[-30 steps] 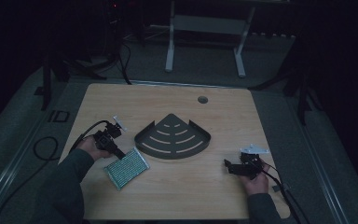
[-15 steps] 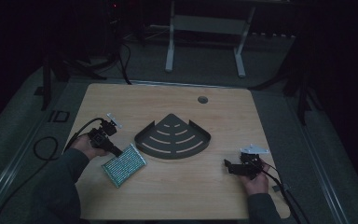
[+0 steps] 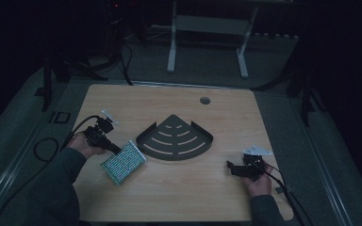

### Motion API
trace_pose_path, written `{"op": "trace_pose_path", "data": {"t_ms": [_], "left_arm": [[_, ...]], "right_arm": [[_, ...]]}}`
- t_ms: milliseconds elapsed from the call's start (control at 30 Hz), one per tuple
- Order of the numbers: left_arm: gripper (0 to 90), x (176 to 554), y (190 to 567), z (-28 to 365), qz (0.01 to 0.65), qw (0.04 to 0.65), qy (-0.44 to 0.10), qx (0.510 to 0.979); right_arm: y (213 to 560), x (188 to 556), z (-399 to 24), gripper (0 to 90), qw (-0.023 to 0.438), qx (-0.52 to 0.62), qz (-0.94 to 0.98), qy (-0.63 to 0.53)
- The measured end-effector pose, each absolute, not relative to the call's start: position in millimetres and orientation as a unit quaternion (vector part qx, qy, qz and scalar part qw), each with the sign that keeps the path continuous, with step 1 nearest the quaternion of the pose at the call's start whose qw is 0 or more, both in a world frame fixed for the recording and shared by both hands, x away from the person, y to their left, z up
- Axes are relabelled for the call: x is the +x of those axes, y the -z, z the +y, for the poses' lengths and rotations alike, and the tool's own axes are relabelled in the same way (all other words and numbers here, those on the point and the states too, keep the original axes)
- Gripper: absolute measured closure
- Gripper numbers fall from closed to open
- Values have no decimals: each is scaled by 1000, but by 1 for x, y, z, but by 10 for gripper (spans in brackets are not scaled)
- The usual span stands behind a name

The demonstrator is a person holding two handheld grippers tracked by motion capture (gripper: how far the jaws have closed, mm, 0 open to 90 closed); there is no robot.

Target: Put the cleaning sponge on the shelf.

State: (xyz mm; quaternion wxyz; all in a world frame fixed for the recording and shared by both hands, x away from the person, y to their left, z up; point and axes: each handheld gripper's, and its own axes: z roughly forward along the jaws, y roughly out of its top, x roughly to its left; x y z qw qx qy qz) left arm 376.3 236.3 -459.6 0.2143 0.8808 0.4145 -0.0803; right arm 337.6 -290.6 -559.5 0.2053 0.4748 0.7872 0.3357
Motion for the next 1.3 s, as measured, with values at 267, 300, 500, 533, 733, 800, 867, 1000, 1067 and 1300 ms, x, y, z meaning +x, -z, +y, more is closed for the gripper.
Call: {"op": "trace_pose_path", "data": {"t_ms": [267,300,500,533,733,800,867,1000,1067,1300], "left_arm": [[900,379,452,238,417,220,77,879],[900,379,451,238,416,220,75,879],[900,381,444,237,417,222,70,879],[900,381,444,237,417,222,70,879],[900,385,437,235,419,219,65,879],[900,386,434,233,419,217,63,879],[900,387,432,233,420,217,61,879],[900,389,428,231,424,212,53,879],[900,390,426,230,424,208,52,880],[900,395,421,226,430,203,43,879]], "right_arm": [[559,338,-291,143,205,475,787,-336],[559,338,-291,143,205,475,787,-336],[559,338,-291,143,205,475,787,-336],[559,338,-291,143,205,475,787,-336],[559,338,-291,143,205,475,787,-336],[559,338,-291,143,205,475,787,-336],[559,338,-291,143,205,475,787,-336],[559,338,-291,143,205,475,787,-336],[559,338,-291,143,205,475,787,-336],[559,338,-291,143,205,475,787,-336]]}}
